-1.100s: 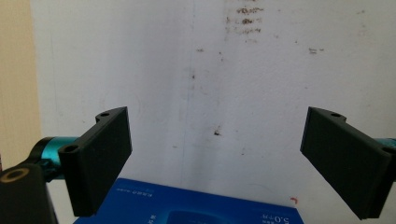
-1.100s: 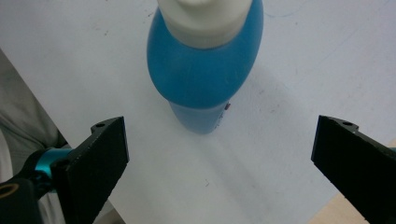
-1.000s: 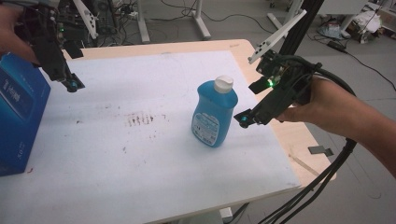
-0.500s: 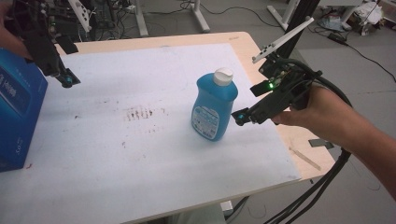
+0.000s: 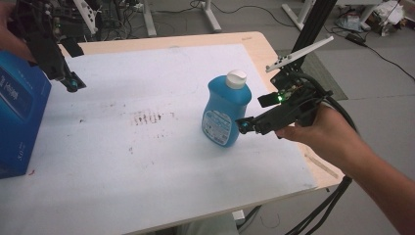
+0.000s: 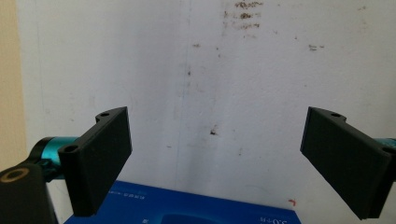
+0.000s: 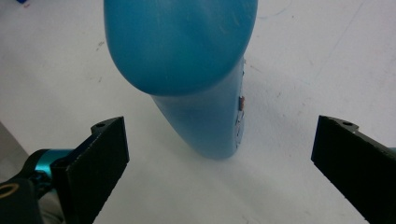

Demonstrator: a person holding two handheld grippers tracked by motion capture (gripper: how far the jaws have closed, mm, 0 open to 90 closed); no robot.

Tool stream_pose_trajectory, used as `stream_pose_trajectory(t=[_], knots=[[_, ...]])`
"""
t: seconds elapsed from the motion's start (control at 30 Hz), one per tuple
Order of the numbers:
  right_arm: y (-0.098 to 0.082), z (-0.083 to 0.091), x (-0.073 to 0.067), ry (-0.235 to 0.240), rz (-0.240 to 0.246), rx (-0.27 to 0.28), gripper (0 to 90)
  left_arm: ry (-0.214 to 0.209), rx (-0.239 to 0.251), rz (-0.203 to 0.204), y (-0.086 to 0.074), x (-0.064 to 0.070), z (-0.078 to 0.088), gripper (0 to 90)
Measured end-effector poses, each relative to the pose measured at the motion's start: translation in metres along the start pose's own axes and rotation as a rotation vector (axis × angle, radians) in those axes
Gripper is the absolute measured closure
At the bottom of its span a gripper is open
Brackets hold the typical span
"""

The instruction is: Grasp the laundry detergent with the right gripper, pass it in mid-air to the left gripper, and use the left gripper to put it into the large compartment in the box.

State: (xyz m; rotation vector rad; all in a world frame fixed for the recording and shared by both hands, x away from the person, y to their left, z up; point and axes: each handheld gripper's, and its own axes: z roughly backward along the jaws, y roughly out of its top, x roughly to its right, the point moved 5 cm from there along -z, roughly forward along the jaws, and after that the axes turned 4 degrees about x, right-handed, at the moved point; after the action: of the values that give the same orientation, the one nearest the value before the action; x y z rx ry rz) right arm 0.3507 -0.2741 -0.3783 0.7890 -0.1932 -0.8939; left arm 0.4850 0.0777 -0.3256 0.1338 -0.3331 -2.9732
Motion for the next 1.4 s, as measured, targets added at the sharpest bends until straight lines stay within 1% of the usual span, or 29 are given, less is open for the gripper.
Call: stream_pose_trajectory(t=[0.03,0.1,0.13,0.17,0.23,0.53,0.57,0.67,0.7,0.87,0.97,1.03,1.1,1.3,1.33,1.4], knots=[[-0.001,-0.001,0.000,0.001,-0.009,0.015,3.1,0.001,-0.001,0.001,0.000,0.000,0.000,8.8],[-0.002,-0.003,-0.001,-0.001,-0.009,0.051,3.1,0.002,-0.002,0.000,0.000,0.000,0.000,8.8],[-0.002,-0.003,-0.001,-0.001,-0.009,0.051,3.1,0.001,-0.003,0.000,0.000,-0.001,0.000,8.8],[-0.002,-0.006,-0.002,-0.002,-0.007,0.077,3.1,-0.002,-0.003,0.000,0.000,0.000,-0.001,8.8],[-0.002,-0.008,-0.002,-0.001,0.002,0.097,3.1,-0.001,-0.004,-0.003,0.000,0.000,0.000,8.8],[-0.005,-0.021,-0.001,0.006,0.022,0.140,3.1,-0.001,-0.007,-0.004,0.000,0.000,-0.001,8.8],[-0.005,-0.023,-0.001,0.018,0.023,0.157,3.1,-0.001,-0.006,-0.003,0.000,0.000,-0.001,8.8],[-0.004,-0.027,-0.001,0.019,0.028,0.185,3.1,-0.002,-0.007,-0.002,0.000,0.000,-0.001,8.8],[-0.004,-0.027,-0.001,0.019,0.028,0.185,3.1,-0.002,-0.007,-0.002,0.000,0.000,-0.001,8.8],[-0.004,-0.033,0.000,0.024,0.019,0.230,3.1,-0.001,-0.009,-0.001,0.000,0.000,-0.001,8.8],[-0.005,-0.037,0.000,0.028,0.024,0.246,3.1,-0.001,-0.007,0.001,0.000,-0.001,-0.002,8.8],[-0.005,-0.039,0.000,0.019,0.026,0.264,3.2,-0.002,-0.009,0.001,0.000,-0.001,-0.002,8.8],[-0.004,-0.041,0.000,0.020,0.018,0.280,3.2,-0.004,-0.013,-0.001,0.000,-0.001,-0.003,8.8],[-0.004,-0.045,-0.003,0.010,0.025,0.309,4.2,-0.007,-0.011,0.002,0.002,-0.002,-0.005,8.9],[-0.004,-0.045,-0.003,0.005,0.026,0.317,4.3,-0.009,-0.014,-0.004,0.002,-0.002,-0.005,8.8],[-0.004,-0.045,-0.003,0.004,0.021,0.329,5.4,-0.009,-0.011,0.000,0.003,-0.002,-0.006,8.8]])
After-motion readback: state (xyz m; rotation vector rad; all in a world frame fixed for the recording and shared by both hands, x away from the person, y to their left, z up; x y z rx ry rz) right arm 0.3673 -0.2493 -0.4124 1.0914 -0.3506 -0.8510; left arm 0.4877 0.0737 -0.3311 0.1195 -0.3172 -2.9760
